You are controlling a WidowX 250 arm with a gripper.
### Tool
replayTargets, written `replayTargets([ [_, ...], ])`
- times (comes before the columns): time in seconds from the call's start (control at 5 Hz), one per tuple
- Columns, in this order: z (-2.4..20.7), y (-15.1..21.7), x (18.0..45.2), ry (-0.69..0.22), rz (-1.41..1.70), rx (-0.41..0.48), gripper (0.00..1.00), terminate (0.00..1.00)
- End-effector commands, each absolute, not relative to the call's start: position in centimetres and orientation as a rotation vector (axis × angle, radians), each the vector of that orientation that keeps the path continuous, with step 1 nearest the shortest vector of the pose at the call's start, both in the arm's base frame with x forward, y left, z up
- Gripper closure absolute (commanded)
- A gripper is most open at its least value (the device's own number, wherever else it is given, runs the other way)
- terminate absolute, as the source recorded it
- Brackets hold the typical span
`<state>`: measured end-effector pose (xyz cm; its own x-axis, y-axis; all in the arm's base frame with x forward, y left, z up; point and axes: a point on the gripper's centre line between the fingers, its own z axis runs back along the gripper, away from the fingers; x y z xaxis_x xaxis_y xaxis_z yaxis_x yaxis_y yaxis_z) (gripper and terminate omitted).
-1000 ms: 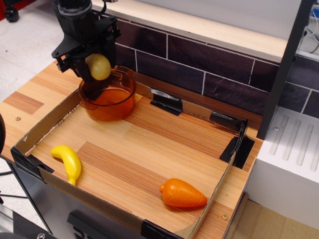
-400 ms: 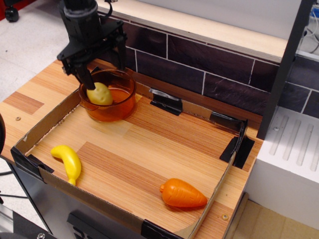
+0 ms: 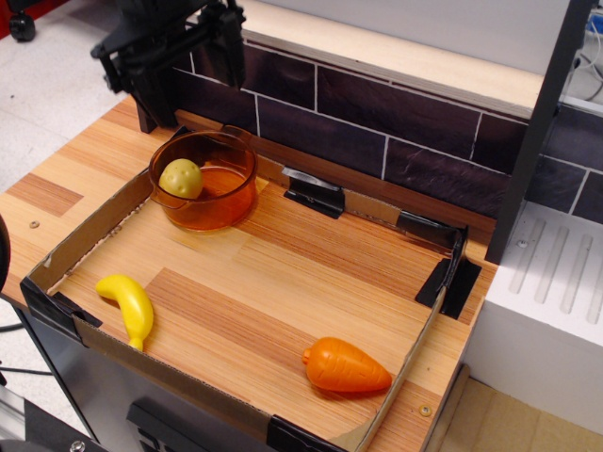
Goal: Put potato in pot
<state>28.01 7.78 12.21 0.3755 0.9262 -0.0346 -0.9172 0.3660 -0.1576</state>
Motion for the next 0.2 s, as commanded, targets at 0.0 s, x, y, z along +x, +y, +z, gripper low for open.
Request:
replayTargets([
  [0.0, 14.44, 8.69, 28.98, -0.130, 1.169, -0.175, 0.00, 1.00],
])
